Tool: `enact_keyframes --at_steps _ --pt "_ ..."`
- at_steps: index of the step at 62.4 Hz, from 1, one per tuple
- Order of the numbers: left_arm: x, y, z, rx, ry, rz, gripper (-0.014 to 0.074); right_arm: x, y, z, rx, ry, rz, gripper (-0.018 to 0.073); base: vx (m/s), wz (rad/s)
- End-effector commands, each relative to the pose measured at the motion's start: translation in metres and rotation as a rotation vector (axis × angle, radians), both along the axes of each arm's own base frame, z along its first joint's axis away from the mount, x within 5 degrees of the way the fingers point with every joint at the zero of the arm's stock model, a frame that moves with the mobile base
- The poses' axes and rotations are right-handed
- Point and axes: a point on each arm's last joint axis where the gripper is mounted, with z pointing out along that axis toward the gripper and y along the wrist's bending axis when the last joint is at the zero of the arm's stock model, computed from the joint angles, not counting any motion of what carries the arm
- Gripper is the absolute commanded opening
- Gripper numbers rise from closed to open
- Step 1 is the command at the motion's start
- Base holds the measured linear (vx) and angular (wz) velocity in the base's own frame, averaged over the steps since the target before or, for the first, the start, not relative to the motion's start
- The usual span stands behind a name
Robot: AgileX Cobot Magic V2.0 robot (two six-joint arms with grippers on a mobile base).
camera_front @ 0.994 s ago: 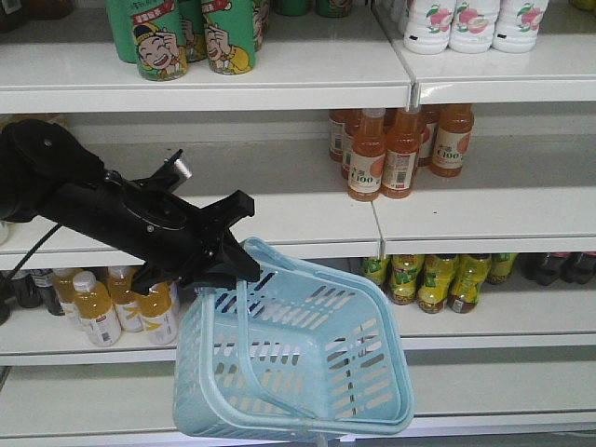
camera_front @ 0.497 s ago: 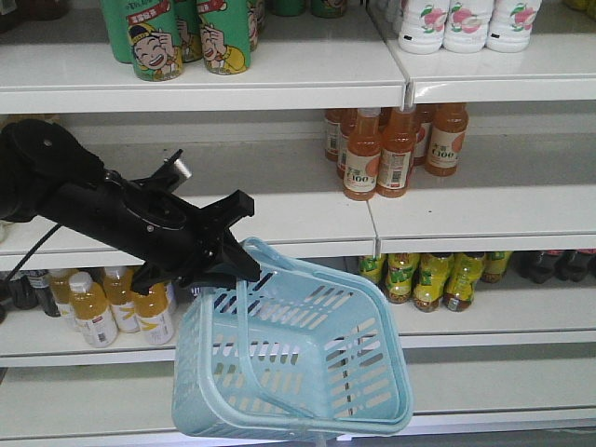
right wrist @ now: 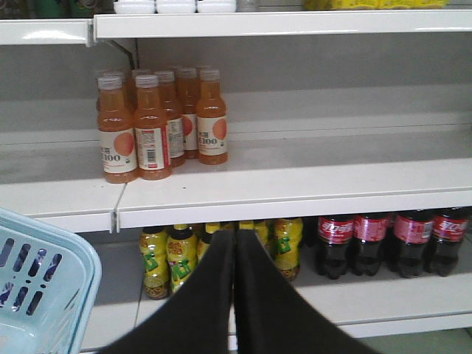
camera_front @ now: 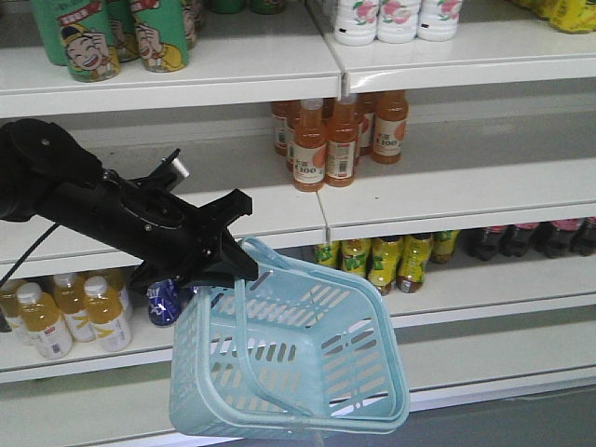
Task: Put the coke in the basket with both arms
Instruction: 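Turn the base away from the shelf carrying the basket in the left gripper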
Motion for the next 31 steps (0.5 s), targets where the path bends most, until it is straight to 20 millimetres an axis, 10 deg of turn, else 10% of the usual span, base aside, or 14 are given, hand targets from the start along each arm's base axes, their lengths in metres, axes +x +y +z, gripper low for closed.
enact_keyframes --at_steps 1,31 --pt "-0.0046 -0.0042 0.0284 -0.09 -0.046 0.021 -0.0005 0.0 0.0007 0.0008 -0.003 -0.065 0.005 -0.001 -0.05 -0.34" --pt "-0.0046 -0.0042 0.0284 -0.09 -0.046 0.021 -0.0005 0.0 0.0007 0.0008 -0.003 -0.065 0.005 -0.001 -0.08 -0.4"
